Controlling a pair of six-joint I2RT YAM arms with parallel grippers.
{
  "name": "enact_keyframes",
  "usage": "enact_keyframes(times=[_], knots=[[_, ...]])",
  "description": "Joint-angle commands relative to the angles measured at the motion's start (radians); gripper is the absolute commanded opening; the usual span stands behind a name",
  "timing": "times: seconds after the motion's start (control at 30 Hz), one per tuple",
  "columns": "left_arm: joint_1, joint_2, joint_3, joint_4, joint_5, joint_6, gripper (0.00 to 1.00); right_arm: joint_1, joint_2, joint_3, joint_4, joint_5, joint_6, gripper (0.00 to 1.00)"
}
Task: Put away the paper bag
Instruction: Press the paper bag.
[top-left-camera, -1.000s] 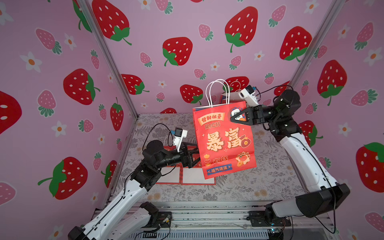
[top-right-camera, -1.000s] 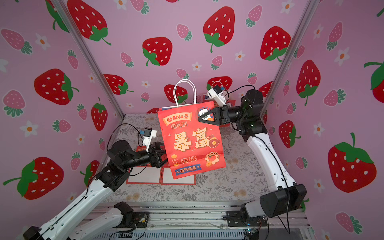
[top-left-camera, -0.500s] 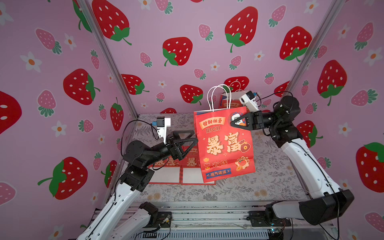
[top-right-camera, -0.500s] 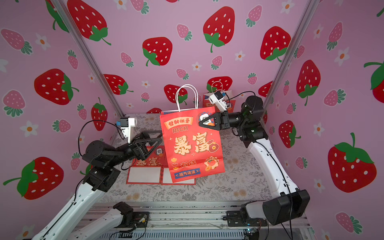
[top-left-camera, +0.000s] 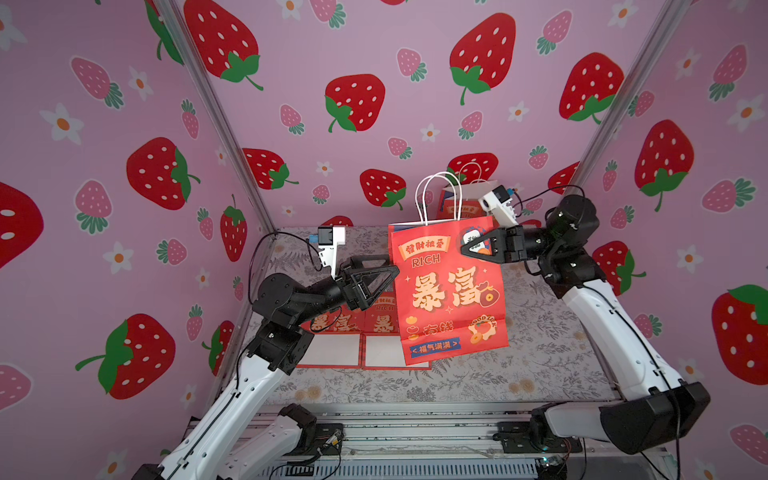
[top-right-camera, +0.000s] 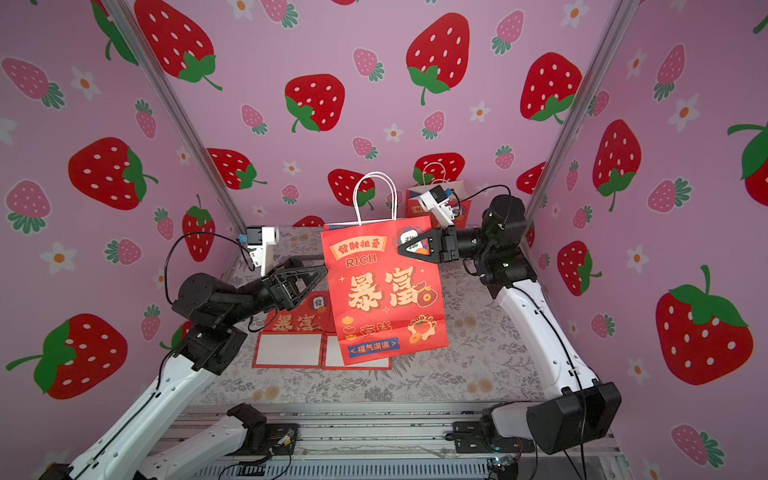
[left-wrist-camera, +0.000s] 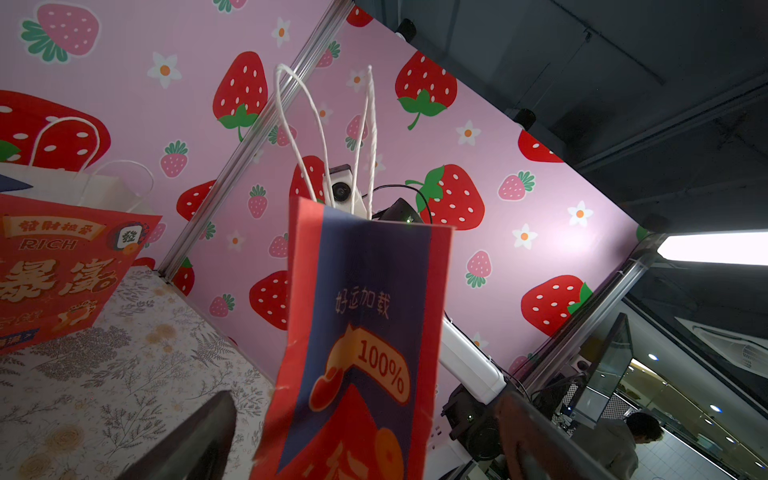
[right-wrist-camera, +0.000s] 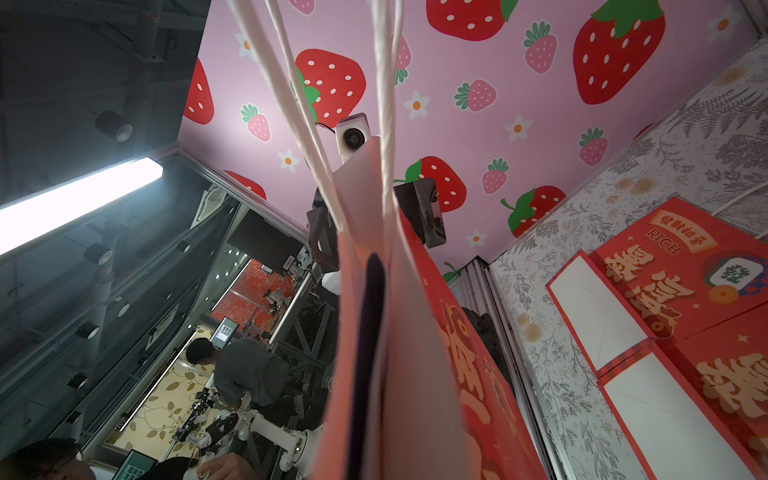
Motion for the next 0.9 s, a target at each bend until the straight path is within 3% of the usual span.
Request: enact_keyframes(times=[0.0,0.13,0.27,0.4,0.63,0.8,0.87], knots=[[0.002,0.032,0.063,0.044,0.036,-0.032,0.98,0.013,-0.044,-0.014,-0.027,0.014,-0.055,0.00],[-0.004,0.067,0.098,0.048,0.061,-0.044,0.97,0.019,-0.054,-0.021,-0.054,0.030,-0.082,0.00],[-0.014,0.072,0.118,0.006,0.065,-0.016,0.88,0.021,-0.057,-0.013,-0.092,0.054,-0.104,0.00],[-0.034,0.083,0.145,-0.071,0.069,0.036,0.68,0.024,-0.048,0.019,-0.225,0.096,-0.185,0.00],[-0.067,0.107,0.178,-0.183,0.058,0.109,0.36,0.028,-0.060,0.028,-0.295,0.139,-0.231,0.00],[-0.077,0.111,0.176,-0.207,0.036,0.126,0.21,0.029,-0.079,0.043,-0.324,0.145,-0.250,0.00],[-0.077,0.112,0.177,-0.214,0.033,0.130,0.17,0.029,-0.087,0.047,-0.330,0.148,-0.254,0.05]])
